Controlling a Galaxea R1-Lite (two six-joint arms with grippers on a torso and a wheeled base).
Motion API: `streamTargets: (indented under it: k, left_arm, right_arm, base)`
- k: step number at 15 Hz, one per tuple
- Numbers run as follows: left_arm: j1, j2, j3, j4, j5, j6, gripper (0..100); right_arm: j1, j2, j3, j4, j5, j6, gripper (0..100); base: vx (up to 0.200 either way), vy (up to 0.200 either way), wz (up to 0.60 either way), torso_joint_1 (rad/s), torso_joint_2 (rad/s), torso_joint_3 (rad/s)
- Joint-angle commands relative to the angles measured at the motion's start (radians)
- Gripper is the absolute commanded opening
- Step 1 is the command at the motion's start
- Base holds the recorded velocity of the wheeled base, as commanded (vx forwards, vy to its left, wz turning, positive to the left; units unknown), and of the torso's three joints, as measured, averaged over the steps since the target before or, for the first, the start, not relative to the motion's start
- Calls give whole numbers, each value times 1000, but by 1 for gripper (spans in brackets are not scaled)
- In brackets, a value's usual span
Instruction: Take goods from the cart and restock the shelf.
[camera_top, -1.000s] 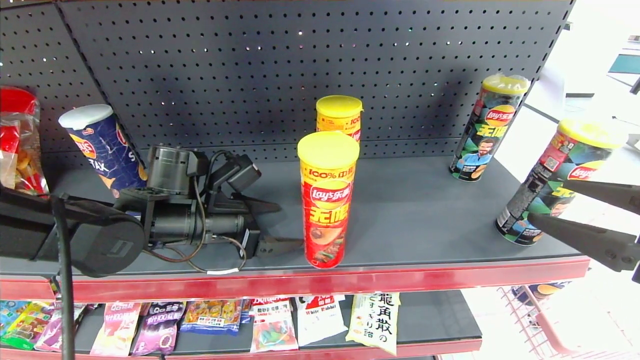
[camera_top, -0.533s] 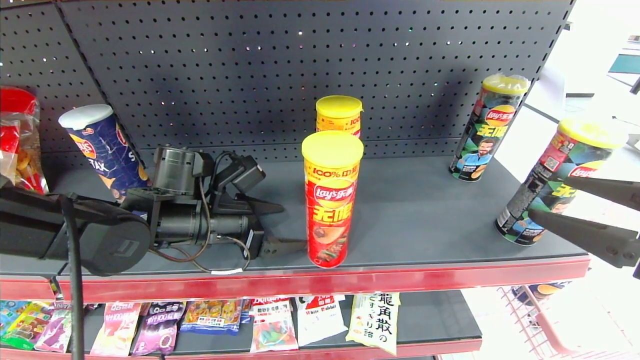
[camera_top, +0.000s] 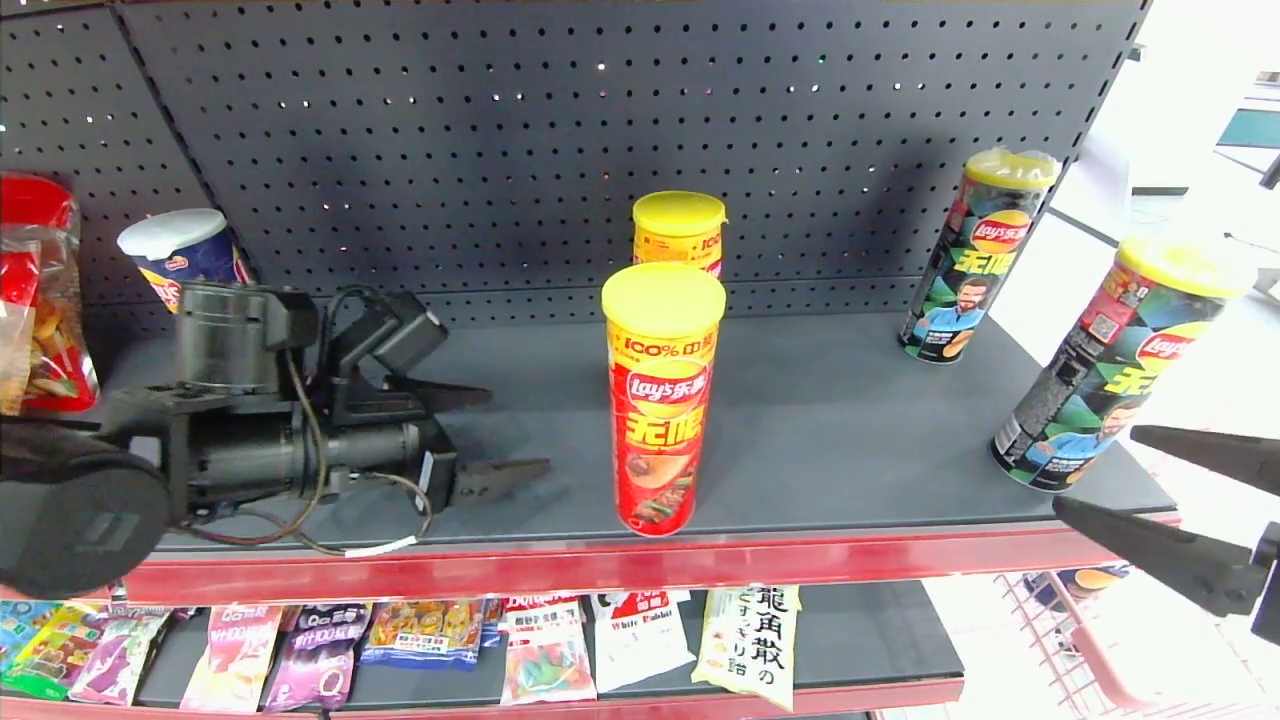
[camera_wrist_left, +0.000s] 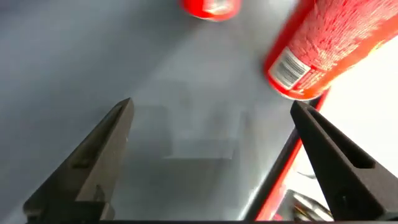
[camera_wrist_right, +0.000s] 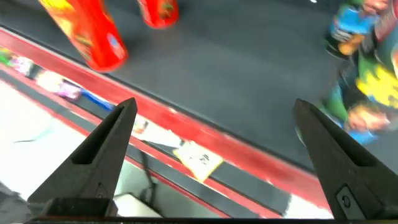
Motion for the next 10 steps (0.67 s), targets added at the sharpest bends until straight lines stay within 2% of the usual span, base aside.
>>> streamTargets:
  k: [1,2,4,6,7,9,10]
  left_arm:
    - [26,-326,111,8,247,-41,100]
    - [21,-402,149,9,350,-55,100]
    - [24,-510,244,-2,481,-121,100]
    - [23,-597,332,-6,692,-145,100]
    - [24,-617,370,-9,817,-170,100]
    - [26,-630,388,-11,997,-177,100]
    - [24,-646,399,-20,1012,-170,100]
  right_arm:
    - [-15,-64,81,-9,-80,-18,100]
    - [-23,-87,107,-10,-143,-11,100]
    - [-62,-125,113,-12,-190,48,100]
    - [-115,-138,104,-12,-190,62,100]
    - [-148,-138,97,-12,-189,64,100]
    - [-170,-133,94,-12,-186,65,100]
    - [-170,-130,97,-12,-184,65,100]
  base:
    - [0,0,0,0,0,0]
    - [0,0,0,0,0,0]
    - [0,0,0,0,0,0]
    - [0,0,0,0,0,0]
    - [0,0,0,0,0,0]
    - [0,0,0,0,0,0]
    - [0,0,0,0,0,0]
